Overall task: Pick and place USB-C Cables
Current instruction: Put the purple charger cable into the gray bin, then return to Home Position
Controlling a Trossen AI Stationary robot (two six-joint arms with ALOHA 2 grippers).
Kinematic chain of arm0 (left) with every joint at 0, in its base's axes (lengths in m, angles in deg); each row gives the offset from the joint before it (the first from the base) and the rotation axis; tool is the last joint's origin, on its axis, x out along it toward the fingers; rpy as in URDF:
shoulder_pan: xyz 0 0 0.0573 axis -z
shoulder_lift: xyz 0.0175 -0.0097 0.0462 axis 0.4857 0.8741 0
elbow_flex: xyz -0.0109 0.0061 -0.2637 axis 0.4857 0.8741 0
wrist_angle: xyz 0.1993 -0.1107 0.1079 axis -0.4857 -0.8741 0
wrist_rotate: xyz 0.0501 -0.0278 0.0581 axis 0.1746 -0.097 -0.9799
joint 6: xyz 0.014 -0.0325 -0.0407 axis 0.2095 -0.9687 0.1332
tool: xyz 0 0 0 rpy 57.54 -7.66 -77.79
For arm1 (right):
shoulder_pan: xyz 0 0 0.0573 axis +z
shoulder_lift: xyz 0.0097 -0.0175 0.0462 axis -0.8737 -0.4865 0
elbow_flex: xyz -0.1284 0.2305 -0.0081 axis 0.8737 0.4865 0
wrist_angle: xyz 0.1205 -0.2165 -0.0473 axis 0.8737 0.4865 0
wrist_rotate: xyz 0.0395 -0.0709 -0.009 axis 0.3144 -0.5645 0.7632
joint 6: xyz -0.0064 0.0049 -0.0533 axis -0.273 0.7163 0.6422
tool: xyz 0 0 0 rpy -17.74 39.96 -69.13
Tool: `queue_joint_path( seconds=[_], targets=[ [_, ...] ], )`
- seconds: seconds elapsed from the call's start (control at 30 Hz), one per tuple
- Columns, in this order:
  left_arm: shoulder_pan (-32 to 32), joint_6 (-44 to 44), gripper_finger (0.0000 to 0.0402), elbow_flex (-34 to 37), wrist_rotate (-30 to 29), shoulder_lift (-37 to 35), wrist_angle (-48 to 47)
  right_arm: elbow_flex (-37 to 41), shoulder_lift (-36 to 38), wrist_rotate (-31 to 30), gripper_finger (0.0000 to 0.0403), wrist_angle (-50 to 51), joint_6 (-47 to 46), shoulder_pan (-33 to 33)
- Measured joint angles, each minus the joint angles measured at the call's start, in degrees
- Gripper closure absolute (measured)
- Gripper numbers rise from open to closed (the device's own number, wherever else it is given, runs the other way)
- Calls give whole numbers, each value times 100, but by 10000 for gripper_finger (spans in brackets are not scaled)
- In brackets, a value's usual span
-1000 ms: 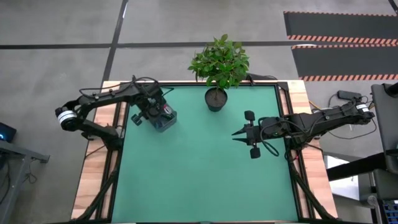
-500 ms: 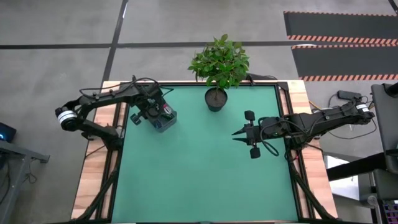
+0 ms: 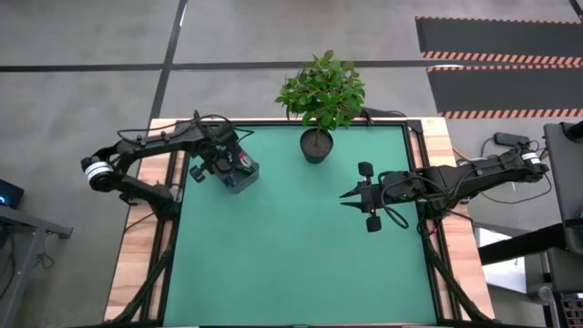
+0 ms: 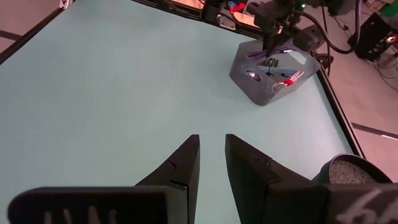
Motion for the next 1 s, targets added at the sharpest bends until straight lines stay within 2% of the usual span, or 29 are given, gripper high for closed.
queue_joint_path(
  seconds=[0.37,0.7,0.9,1.0],
  targets=[
    [-2,-2,318,59,-97,0,20,0,0,0,335,0,-1,0],
    [17,-15,315,24,-358,-164,17,0,0,1,335,1,-42,0],
    [163,-31,314,-93,-402,-548,17,0,0,1,335,0,-32,0],
    [341,-365,314,-224,-518,-808,27,0,0,2,335,-4,88,0]
  ],
)
